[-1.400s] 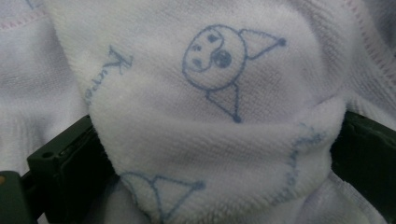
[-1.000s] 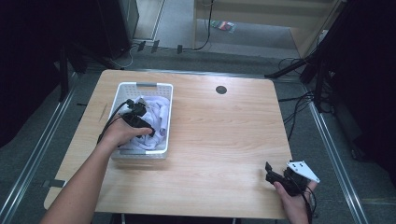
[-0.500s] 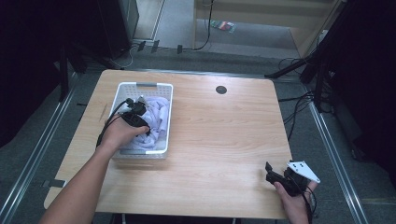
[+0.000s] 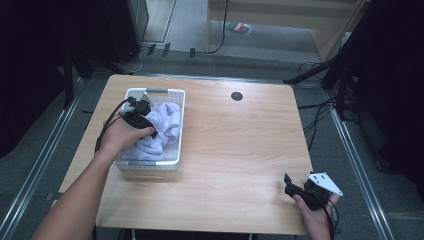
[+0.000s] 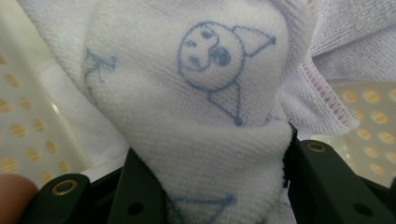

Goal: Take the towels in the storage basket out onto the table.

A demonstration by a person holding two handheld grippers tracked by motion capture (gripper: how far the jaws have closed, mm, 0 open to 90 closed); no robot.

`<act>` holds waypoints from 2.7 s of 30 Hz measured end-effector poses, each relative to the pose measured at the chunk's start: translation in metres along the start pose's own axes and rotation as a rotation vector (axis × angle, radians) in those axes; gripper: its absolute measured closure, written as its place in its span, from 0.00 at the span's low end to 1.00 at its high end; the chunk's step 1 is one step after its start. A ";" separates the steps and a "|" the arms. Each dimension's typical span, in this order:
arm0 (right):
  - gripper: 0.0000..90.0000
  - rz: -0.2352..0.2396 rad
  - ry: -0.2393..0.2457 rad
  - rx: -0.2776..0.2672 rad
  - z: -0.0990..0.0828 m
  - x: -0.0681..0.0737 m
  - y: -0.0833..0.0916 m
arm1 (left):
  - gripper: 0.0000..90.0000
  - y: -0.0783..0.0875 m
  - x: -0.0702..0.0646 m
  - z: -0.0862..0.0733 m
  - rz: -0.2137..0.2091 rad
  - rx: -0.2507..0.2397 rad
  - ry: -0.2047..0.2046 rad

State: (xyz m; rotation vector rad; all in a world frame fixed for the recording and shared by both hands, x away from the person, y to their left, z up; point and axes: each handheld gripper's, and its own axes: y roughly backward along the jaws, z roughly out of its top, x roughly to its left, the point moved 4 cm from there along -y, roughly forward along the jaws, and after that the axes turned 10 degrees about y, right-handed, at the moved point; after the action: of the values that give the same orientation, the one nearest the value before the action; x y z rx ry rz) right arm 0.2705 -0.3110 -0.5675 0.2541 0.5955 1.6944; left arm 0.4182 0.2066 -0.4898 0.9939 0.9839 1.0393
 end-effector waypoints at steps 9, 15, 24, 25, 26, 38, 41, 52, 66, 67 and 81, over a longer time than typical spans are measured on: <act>0.12 0.001 0.002 0.002 0.000 0.000 0.000 | 0.68 0.041 -0.004 0.011 0.006 -0.045 -0.019; 0.12 0.000 0.005 0.002 0.000 0.000 0.000 | 0.68 0.069 -0.010 0.021 0.038 -0.056 -0.043; 0.12 0.002 0.009 0.000 0.000 0.000 -0.001 | 0.67 0.095 -0.019 0.030 0.045 -0.088 -0.060; 0.12 0.002 0.009 0.001 0.000 0.000 0.000 | 0.67 0.097 -0.021 0.031 0.047 -0.094 -0.062; 0.12 0.001 0.009 0.000 0.000 0.000 0.000 | 0.67 0.098 -0.022 0.032 0.045 -0.095 -0.062; 0.12 0.003 0.010 0.000 0.000 0.000 0.000 | 0.67 0.112 -0.041 0.040 0.036 -0.107 -0.092; 0.12 0.003 0.010 0.001 0.000 0.000 0.000 | 0.67 0.118 -0.050 0.043 0.023 -0.117 -0.104; 0.12 0.003 0.009 0.003 0.000 0.000 0.000 | 0.67 0.124 -0.079 0.050 -0.002 -0.129 -0.146; 0.12 0.004 0.011 0.001 0.000 0.001 0.000 | 0.67 0.108 -0.128 0.062 -0.036 -0.142 -0.189; 0.12 0.005 0.011 0.000 0.000 0.001 0.000 | 0.67 0.106 -0.132 0.063 -0.039 -0.141 -0.194; 0.12 0.009 0.008 -0.002 0.000 0.000 0.000 | 0.66 0.079 -0.171 0.068 -0.068 -0.128 -0.224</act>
State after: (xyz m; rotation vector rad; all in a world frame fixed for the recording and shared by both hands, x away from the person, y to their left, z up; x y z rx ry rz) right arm 0.2705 -0.3105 -0.5676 0.2490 0.5988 1.7056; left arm 0.4303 0.0466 -0.3702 0.9421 0.7537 0.9013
